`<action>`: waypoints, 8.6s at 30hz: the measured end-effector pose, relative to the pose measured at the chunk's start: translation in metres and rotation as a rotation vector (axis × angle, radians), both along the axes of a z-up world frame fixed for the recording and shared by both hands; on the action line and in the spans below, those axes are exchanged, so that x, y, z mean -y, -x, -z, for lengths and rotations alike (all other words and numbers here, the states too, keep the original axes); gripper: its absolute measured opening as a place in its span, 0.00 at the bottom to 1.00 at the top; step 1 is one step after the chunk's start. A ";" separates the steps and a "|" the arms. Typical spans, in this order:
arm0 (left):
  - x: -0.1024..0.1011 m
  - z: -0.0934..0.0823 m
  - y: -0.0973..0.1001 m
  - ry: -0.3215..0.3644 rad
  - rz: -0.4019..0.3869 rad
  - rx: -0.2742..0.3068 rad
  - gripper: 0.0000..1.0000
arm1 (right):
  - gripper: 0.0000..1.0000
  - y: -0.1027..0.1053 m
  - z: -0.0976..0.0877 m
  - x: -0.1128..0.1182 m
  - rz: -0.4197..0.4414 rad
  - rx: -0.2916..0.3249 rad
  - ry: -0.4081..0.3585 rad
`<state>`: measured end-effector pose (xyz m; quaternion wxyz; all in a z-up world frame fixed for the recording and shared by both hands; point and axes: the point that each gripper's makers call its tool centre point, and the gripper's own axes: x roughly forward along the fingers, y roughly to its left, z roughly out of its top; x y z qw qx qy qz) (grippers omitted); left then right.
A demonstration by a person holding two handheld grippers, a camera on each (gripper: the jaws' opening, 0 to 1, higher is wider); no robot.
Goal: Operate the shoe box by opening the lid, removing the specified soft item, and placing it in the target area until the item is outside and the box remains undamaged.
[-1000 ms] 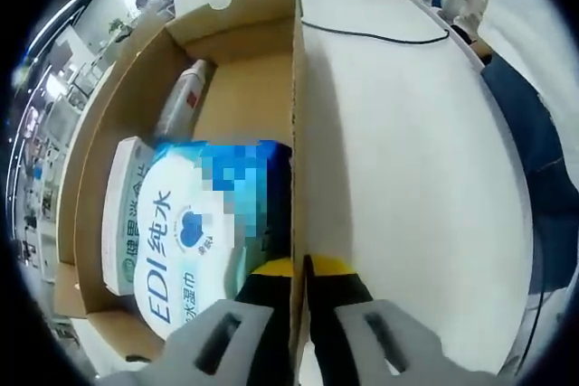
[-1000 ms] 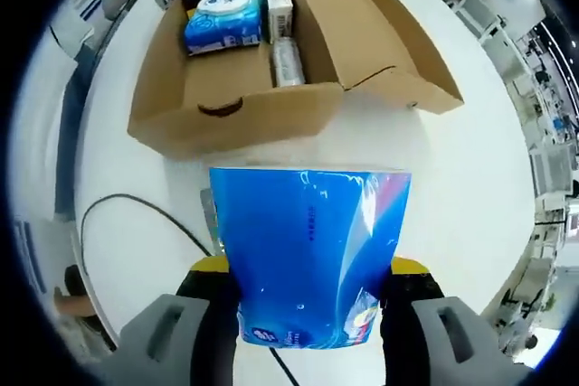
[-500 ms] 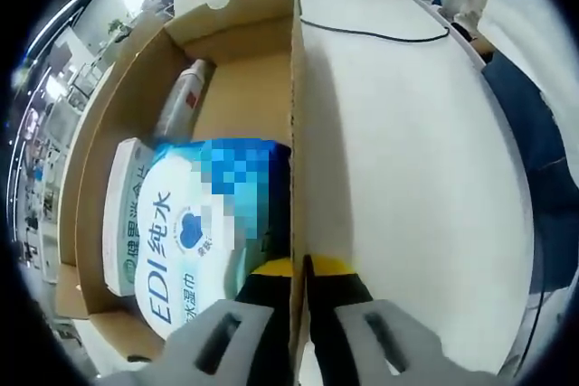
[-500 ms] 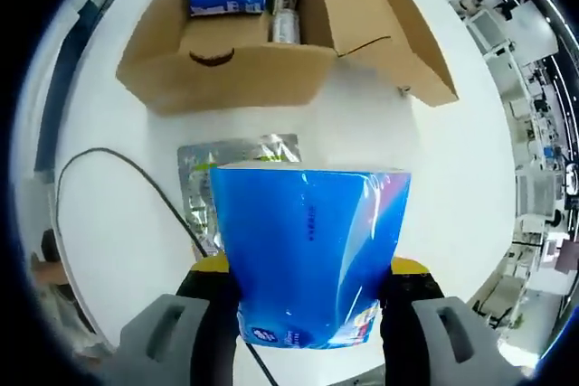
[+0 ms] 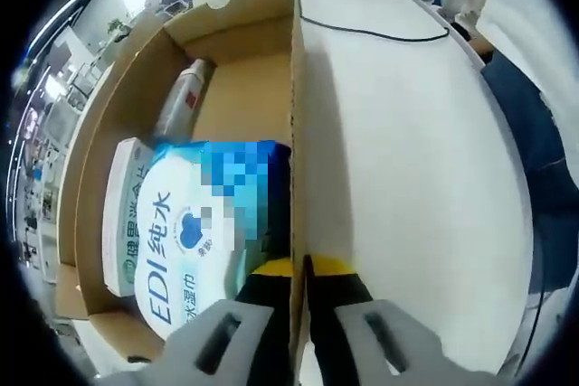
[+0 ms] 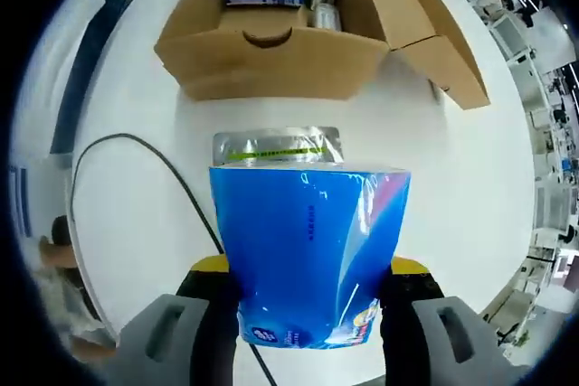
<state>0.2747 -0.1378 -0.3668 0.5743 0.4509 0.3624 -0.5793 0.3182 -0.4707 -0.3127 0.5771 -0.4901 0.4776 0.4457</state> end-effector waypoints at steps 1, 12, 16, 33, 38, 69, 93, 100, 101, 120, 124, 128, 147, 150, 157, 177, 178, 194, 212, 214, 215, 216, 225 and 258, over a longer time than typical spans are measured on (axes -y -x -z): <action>0.000 0.000 0.000 0.000 0.000 0.002 0.01 | 0.62 0.000 0.001 -0.002 -0.006 -0.003 0.000; -0.001 0.001 0.001 0.000 -0.001 0.005 0.01 | 0.62 0.003 0.011 -0.015 -0.032 -0.046 0.003; -0.001 0.000 0.001 0.001 0.000 0.004 0.01 | 0.62 0.001 0.017 -0.013 -0.037 -0.053 0.009; -0.001 0.000 0.001 0.001 -0.001 0.003 0.01 | 0.62 -0.005 0.031 -0.015 -0.068 -0.094 0.038; 0.000 0.000 0.001 0.001 -0.001 0.001 0.01 | 0.62 -0.004 0.033 -0.014 -0.068 -0.104 0.047; 0.000 -0.001 0.002 -0.002 -0.003 -0.003 0.01 | 0.80 -0.012 0.011 -0.012 0.007 -0.023 -0.018; 0.000 -0.001 0.002 -0.001 0.000 0.005 0.01 | 0.85 0.006 -0.069 -0.027 0.261 0.168 -0.132; 0.000 -0.001 0.002 0.000 0.003 0.007 0.01 | 0.82 0.010 -0.116 -0.053 0.318 0.261 -0.211; 0.000 -0.001 0.002 0.001 0.003 0.008 0.01 | 0.81 0.010 -0.121 -0.057 0.331 0.272 -0.227; -0.001 0.000 0.003 0.001 0.002 0.011 0.01 | 0.74 0.013 -0.135 -0.142 0.259 0.377 -0.273; -0.001 0.000 0.002 0.002 0.004 0.009 0.01 | 0.73 0.007 -0.126 -0.155 0.239 0.390 -0.266; -0.002 0.000 0.002 0.003 0.004 0.013 0.01 | 0.69 0.005 -0.114 -0.161 0.144 0.410 -0.202; -0.002 0.001 0.003 0.002 -0.003 0.014 0.01 | 0.63 -0.008 -0.069 -0.202 0.134 0.392 -0.289; -0.002 0.001 0.003 0.003 -0.005 0.018 0.01 | 0.62 -0.012 -0.058 -0.202 0.143 0.385 -0.278; -0.003 0.001 0.003 0.009 0.003 0.024 0.02 | 0.61 -0.014 -0.036 -0.209 0.166 0.336 -0.324; -0.002 0.001 0.002 0.010 0.001 0.017 0.01 | 0.52 -0.040 0.014 -0.194 0.142 0.265 -0.214; -0.002 0.001 0.002 0.010 0.001 0.017 0.01 | 0.52 -0.040 0.015 -0.194 0.140 0.264 -0.214; -0.001 0.001 0.001 0.010 0.003 0.024 0.01 | 0.46 -0.048 0.026 -0.185 0.155 0.272 -0.189; -0.002 0.001 0.002 0.010 0.001 0.009 0.01 | 0.44 -0.048 0.047 -0.187 0.163 0.205 -0.188; -0.002 0.001 0.002 0.011 0.001 0.007 0.01 | 0.43 -0.048 0.047 -0.188 0.166 0.200 -0.194; -0.002 0.001 0.002 0.011 0.001 0.006 0.01 | 0.43 -0.047 0.047 -0.188 0.167 0.198 -0.195; -0.002 0.001 0.002 0.011 0.001 0.006 0.01 | 0.42 -0.048 0.046 -0.187 0.164 0.196 -0.194; -0.002 0.002 0.002 0.014 0.001 0.009 0.01 | 0.36 -0.043 0.046 -0.188 0.156 0.176 -0.202; -0.001 0.000 0.002 0.018 -0.003 0.010 0.01 | 0.28 -0.007 0.045 -0.206 0.153 0.087 -0.239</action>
